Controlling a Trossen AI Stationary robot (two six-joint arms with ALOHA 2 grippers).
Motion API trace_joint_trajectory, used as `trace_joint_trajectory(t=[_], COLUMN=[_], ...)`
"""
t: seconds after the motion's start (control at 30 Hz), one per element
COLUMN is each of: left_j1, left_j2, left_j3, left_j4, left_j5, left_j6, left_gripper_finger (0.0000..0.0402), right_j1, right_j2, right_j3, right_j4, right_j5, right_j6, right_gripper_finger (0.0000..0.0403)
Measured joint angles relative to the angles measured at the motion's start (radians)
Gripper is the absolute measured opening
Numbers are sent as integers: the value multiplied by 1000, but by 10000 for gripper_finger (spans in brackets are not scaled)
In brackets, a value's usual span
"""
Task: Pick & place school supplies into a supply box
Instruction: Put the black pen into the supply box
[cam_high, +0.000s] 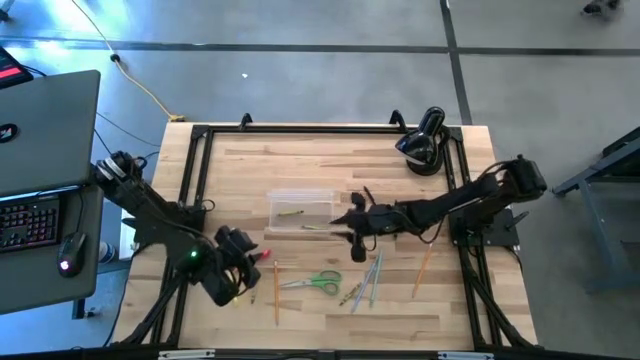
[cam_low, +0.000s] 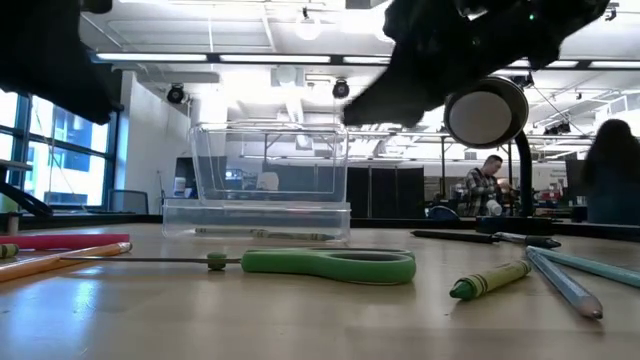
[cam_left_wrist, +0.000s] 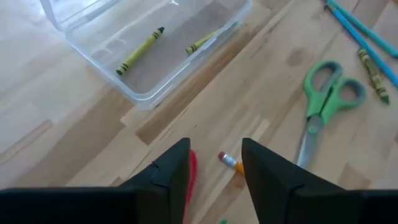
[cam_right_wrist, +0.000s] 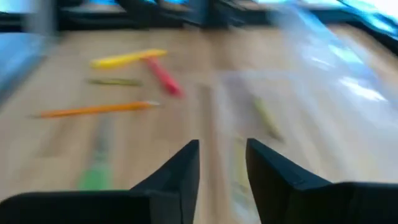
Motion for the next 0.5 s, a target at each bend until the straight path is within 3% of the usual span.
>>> trace_joint_trajectory(t=[0.27, 0.37, 0.5], left_j1=[25, 24, 24], left_j2=[0, 0, 0], left_j3=[0, 0, 0], left_j4=[13, 17, 25], left_j5=[-15, -19, -34], left_j6=[3, 1, 1], left_gripper_finger=[179, 179, 179], right_j1=[55, 60, 57], right_j2=[-125, -113, -70], right_j3=[0, -9, -73], right_j4=[-454, -532, -495], right_j5=[434, 491, 506], right_j6=[287, 404, 463], right_gripper_finger=[103, 102, 110])
